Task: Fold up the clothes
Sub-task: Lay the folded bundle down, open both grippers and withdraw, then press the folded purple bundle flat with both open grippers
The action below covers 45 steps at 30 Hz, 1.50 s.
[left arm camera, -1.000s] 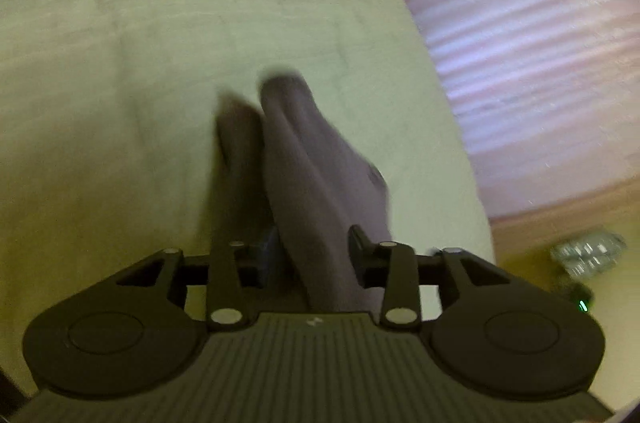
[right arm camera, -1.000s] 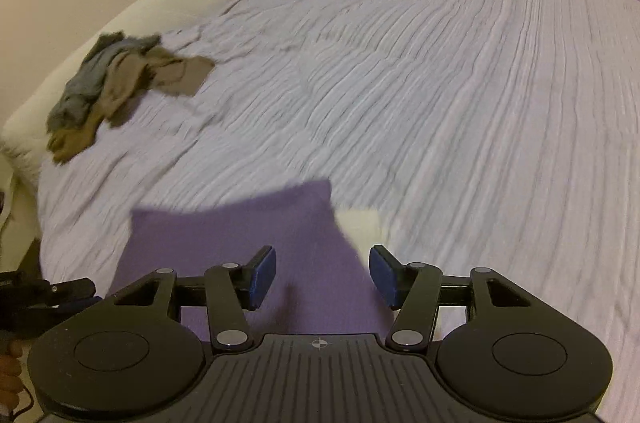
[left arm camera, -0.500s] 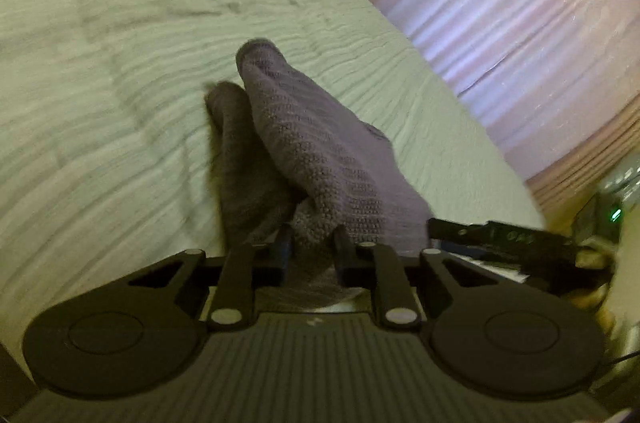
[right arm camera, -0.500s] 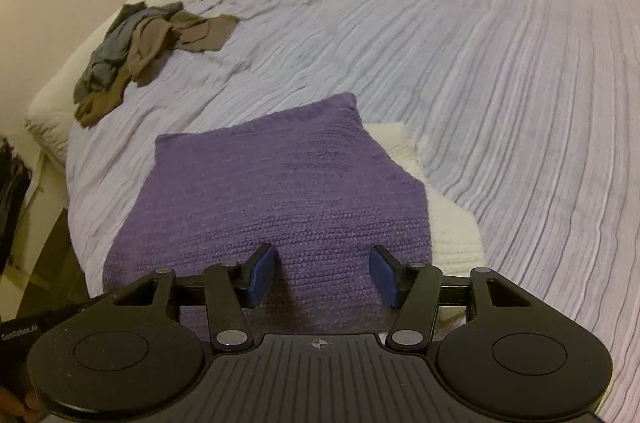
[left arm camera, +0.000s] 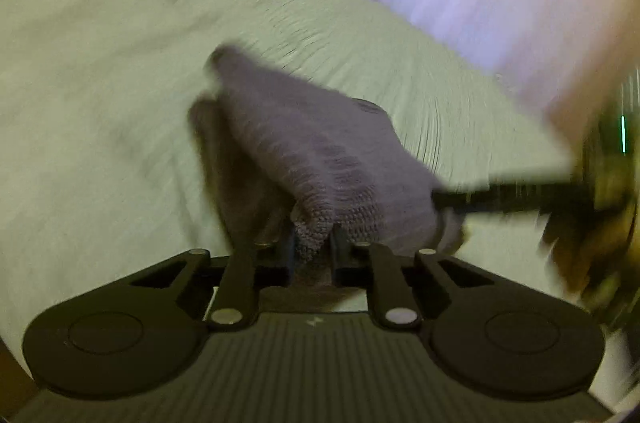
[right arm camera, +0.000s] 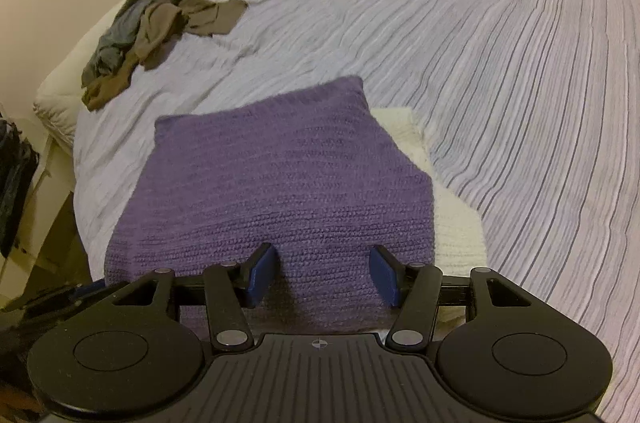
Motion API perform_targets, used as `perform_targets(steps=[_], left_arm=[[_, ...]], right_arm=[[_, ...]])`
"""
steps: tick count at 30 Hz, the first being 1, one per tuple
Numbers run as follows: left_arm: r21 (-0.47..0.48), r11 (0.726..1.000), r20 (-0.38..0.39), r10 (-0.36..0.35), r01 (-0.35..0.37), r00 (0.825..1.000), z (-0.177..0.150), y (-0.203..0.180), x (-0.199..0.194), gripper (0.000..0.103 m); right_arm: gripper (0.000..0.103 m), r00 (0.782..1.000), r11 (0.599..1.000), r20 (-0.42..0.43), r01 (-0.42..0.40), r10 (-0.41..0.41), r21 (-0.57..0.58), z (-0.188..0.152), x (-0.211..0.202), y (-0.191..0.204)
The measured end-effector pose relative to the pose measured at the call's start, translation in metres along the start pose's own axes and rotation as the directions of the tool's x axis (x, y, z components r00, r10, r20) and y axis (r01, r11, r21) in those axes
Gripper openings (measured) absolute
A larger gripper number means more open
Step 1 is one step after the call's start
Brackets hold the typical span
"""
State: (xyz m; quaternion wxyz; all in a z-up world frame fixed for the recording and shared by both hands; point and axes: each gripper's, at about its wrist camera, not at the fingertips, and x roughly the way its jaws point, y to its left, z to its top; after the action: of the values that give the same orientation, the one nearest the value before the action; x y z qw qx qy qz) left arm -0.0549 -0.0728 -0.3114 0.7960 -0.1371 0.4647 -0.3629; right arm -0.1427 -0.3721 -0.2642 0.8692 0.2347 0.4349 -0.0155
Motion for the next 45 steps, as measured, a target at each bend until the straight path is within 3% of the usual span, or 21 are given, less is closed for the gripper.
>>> perform_targets(steps=[3, 6, 9, 11, 15, 19, 21, 22, 25, 33, 38, 42, 45], left_arm=[[-0.24, 0.971, -0.009, -0.022, 0.019, 1.0, -0.01, 0.032, 0.008, 0.014], [-0.308, 0.95, -0.032, 0.032, -0.04, 0.999, -0.005, 0.028, 0.004, 0.016], [-0.151, 0.97, -0.05, 0.184, -0.189, 0.982, 0.013, -0.017, -0.012, 0.015], [-0.04, 0.965, 0.003, 0.26, -0.26, 0.965, 0.021, -0.049, -0.03, 0.008], [0.056, 0.963, 0.075, 0.261, -0.265, 0.962, 0.029, -0.078, -0.04, 0.009], [0.112, 0.956, 0.053, 0.267, -0.272, 0.962, 0.027, -0.075, -0.009, 0.009], [0.141, 0.946, 0.027, 0.292, -0.293, 0.956, 0.027, -0.071, 0.011, 0.009], [0.153, 0.933, 0.01, 0.327, -0.324, 0.945, 0.026, -0.069, 0.02, 0.007], [0.105, 0.924, -0.022, 0.373, -0.368, 0.928, 0.02, -0.052, 0.032, 0.003], [0.043, 0.918, -0.081, 0.396, -0.394, 0.914, 0.019, -0.019, 0.059, 0.003], [0.084, 0.911, -0.108, 0.411, -0.404, 0.905, 0.03, -0.028, 0.061, 0.003], [0.083, 0.917, -0.076, 0.395, -0.389, 0.915, 0.036, -0.05, 0.034, 0.002], [0.096, 0.932, -0.047, 0.356, -0.35, 0.933, 0.036, -0.068, 0.016, 0.003]], right_arm=[[0.056, 1.0, 1.0, 0.005, 0.009, -0.009, -0.017, -0.002, -0.003, 0.003], [0.056, 1.0, 0.999, 0.01, 0.018, -0.017, -0.033, -0.004, -0.007, 0.006], [0.056, 1.0, 0.998, 0.016, 0.027, -0.026, -0.05, -0.006, -0.01, 0.008], [0.056, 0.999, 0.998, 0.019, 0.032, -0.031, -0.061, -0.007, -0.012, 0.01], [0.056, 0.998, 0.995, 0.044, 0.043, -0.039, -0.087, -0.01, -0.019, 0.017], [0.056, 0.996, 0.99, 0.082, 0.047, -0.037, -0.13, -0.01, -0.018, 0.034], [0.056, 0.995, 0.986, 0.089, 0.056, -0.042, -0.156, -0.011, -0.01, 0.04], [0.056, 0.995, 0.984, 0.089, 0.063, -0.048, -0.169, -0.012, -0.005, 0.043], [0.056, 0.997, 0.98, 0.029, 0.073, -0.069, -0.183, -0.018, 0.017, 0.043], [0.056, 0.989, 0.943, -0.014, 0.137, -0.148, -0.303, -0.031, 0.047, 0.059], [0.058, 0.989, 0.936, -0.016, 0.133, -0.146, -0.325, -0.021, 0.064, 0.055], [0.058, 0.991, 0.951, -0.019, 0.122, -0.132, -0.283, -0.015, 0.05, 0.05], [0.058, 0.995, 0.966, 0.009, 0.102, -0.103, -0.238, -0.013, 0.029, 0.046]])
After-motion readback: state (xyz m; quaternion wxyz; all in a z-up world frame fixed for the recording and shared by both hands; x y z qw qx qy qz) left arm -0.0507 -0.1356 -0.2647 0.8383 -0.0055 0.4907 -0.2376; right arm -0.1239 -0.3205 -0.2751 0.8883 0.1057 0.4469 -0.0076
